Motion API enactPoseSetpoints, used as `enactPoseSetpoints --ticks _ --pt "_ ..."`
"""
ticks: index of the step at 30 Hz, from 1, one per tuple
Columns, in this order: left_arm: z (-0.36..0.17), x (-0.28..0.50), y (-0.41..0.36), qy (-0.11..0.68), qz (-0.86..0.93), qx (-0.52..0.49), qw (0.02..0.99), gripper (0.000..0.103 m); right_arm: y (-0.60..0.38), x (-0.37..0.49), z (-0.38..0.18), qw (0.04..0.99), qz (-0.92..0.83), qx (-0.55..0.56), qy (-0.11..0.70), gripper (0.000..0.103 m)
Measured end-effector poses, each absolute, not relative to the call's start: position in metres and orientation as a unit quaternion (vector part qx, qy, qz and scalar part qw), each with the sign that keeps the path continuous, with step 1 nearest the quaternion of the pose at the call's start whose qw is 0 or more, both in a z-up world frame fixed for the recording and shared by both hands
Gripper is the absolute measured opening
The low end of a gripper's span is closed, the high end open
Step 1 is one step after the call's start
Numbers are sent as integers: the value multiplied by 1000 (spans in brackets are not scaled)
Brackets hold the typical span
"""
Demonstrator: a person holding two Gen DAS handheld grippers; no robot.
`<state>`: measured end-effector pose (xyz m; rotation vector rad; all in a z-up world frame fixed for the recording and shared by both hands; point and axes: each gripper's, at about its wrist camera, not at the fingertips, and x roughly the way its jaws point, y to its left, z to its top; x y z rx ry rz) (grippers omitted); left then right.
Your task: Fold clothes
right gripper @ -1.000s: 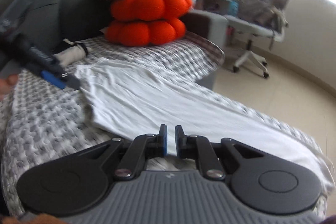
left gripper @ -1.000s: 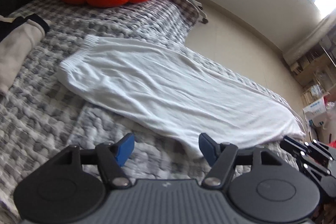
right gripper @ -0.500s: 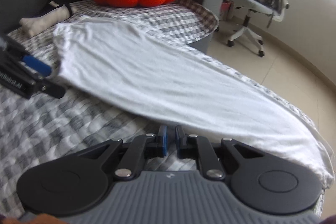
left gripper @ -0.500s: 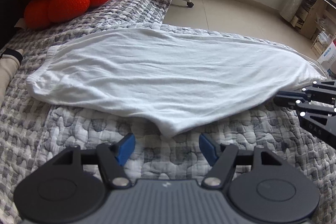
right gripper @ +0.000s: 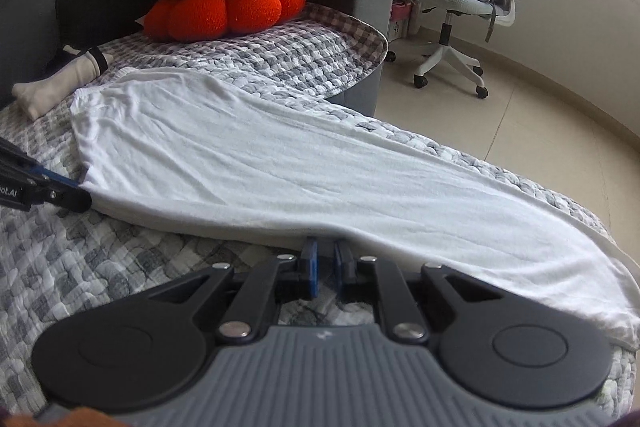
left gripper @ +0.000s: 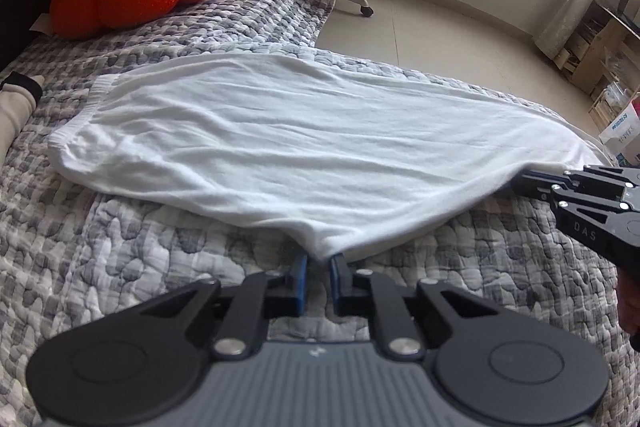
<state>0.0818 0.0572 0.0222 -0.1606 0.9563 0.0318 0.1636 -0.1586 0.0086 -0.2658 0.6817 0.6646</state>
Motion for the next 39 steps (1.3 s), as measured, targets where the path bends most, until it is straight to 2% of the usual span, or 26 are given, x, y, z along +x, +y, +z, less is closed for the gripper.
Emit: enactPoseSetpoints --ticks 1,2,3,7,10,12,14,15,22,27,30,31,39 --pt "22 82 57 462 11 -77 884 25 -159 165 9 881 319 -122 328 14" --pt "22 81 55 462 7 -77 884 40 -160 166 10 881 318 -116 331 14" --pt "22 81 54 460 7 -72 885 45 -161 168 11 881 317 -109 333 14" --pt "23 82 50 453 12 -52 890 46 -165 170 15 882 319 -88 336 14" --pt "19 83 50 453 21 -40 890 42 -166 172 16 880 322 -76 341 14" --pt "18 84 50 452 25 -32 891 30 -166 172 15 878 323 -75 345 14" --pt "18 85 51 446 22 -34 894 7 -164 172 14 881 318 -77 343 15" --pt "19 85 52 443 21 -36 896 2 -164 173 14 883 315 -75 340 15" --pt "37 82 49 412 24 -22 910 2 -166 174 19 890 312 -61 328 15" --pt "50 79 50 396 21 -21 918 2 -175 160 30 864 369 -103 326 15" --pt "52 77 50 394 20 -26 918 2 -171 145 26 840 415 -135 321 23" --pt "53 77 50 393 19 -26 919 1 -168 140 23 836 422 -145 319 30" --pt "58 75 56 384 25 -38 922 1 -131 141 1 852 375 -215 294 31"
